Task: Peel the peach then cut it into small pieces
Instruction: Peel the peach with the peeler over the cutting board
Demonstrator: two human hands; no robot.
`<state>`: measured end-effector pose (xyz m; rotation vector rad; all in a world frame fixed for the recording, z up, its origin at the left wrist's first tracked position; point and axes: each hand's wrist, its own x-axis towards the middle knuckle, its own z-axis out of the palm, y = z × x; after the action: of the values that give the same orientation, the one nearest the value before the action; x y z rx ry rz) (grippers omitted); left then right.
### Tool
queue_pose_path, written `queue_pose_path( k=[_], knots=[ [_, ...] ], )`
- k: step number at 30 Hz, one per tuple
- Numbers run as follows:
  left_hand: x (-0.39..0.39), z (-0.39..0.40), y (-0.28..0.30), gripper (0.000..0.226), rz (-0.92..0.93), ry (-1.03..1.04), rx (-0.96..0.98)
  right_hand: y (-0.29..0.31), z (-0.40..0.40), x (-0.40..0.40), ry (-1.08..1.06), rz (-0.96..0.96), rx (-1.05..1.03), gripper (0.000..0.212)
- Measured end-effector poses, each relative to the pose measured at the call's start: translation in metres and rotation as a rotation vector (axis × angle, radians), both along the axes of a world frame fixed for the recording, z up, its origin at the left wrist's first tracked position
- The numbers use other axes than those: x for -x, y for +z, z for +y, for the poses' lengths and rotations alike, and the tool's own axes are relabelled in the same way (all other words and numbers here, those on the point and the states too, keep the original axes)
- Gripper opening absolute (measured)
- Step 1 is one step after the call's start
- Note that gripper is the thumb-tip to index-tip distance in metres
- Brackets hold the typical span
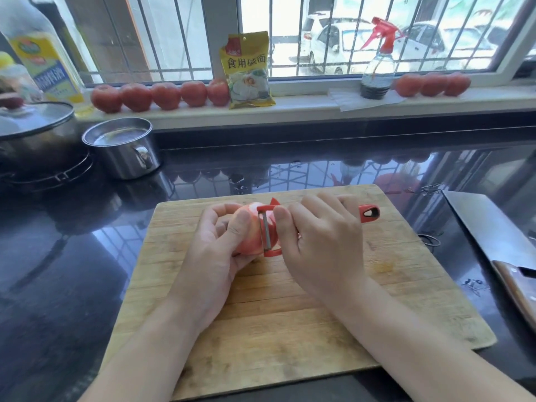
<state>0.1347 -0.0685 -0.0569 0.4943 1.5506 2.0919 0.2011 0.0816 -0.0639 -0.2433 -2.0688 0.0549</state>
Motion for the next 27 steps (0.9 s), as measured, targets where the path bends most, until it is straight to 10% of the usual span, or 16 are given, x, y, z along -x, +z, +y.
queue_pose_path(
  k=[27],
  knots=[
    [0.003,-0.006,0.000,0.037,0.040,0.081,-0.056,-0.002,0.034,-0.006,-0.338,-0.334,0.021,0.051]
  ],
)
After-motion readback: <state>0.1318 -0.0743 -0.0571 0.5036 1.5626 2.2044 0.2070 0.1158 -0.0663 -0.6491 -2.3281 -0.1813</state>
